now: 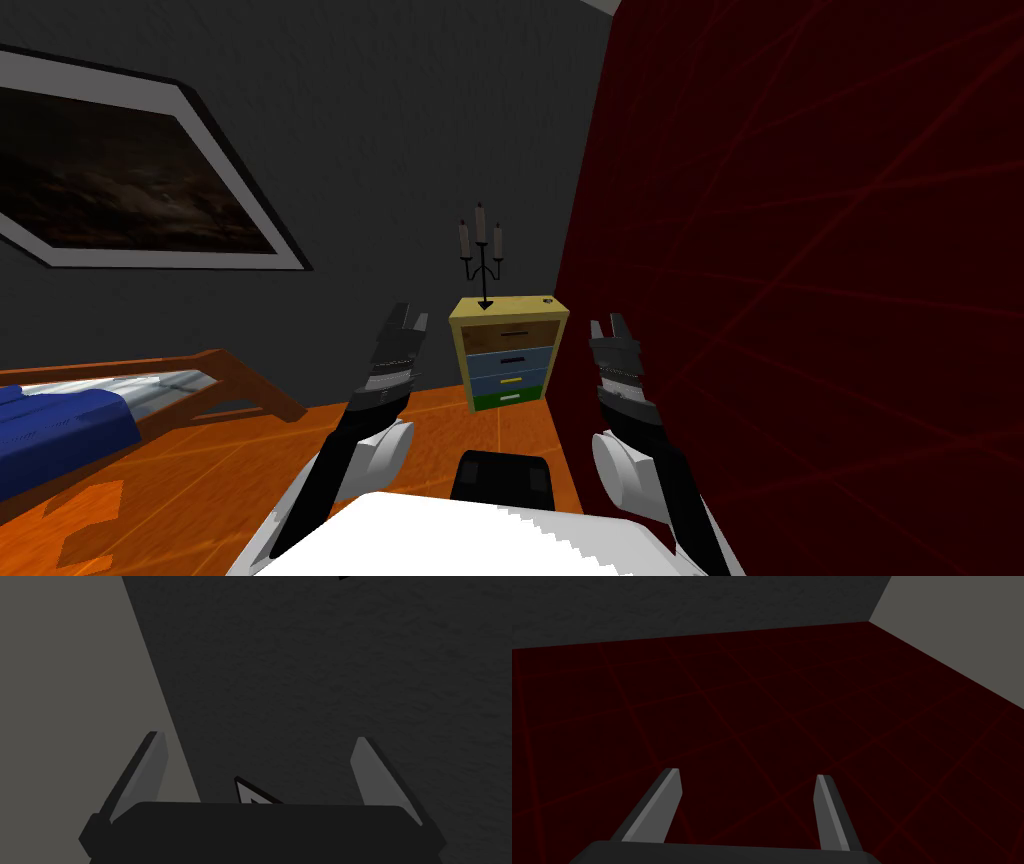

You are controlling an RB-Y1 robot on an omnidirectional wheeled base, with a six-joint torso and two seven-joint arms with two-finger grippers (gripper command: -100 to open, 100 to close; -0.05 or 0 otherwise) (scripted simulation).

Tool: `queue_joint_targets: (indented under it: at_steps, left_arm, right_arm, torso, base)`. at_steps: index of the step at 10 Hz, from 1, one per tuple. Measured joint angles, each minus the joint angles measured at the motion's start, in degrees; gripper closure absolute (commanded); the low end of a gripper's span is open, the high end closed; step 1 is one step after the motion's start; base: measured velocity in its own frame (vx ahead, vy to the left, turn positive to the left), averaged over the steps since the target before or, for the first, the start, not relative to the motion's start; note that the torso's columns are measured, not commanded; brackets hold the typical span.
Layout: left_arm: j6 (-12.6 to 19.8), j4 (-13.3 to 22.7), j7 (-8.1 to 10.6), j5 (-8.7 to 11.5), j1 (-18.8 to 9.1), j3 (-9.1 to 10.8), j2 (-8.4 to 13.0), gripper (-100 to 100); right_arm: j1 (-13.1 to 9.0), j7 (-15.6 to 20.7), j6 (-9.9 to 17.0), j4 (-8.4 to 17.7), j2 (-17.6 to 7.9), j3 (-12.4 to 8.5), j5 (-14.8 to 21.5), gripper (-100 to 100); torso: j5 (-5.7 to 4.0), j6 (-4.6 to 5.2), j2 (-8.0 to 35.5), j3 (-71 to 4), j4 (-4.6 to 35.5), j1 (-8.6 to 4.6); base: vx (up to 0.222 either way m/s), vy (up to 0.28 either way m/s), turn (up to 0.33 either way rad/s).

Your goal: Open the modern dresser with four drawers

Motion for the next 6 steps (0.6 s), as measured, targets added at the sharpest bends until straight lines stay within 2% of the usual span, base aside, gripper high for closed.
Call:
queue_joint_targets:
  at_steps: [2,6]
  left_arm:
    - [0.0,0.0,0.0,0.0,0.0,0.0,0.0,0]
    - [0.0,0.0,0.0,0.0,0.0,0.0,0.0,0]
  right_arm:
    - [0.0,0.0,0.0,0.0,0.0,0.0,0.0,0]
    - [0.0,0.0,0.0,0.0,0.0,0.0,0.0,0]
  torso:
    - [0.0,0.0,6.0,-12.0,6.0,0.0]
    - [0.0,0.0,22.7,-45.4,22.7,0.0]
  base:
    - [0.0,0.0,0.0]
    - [0.0,0.0,0.0]
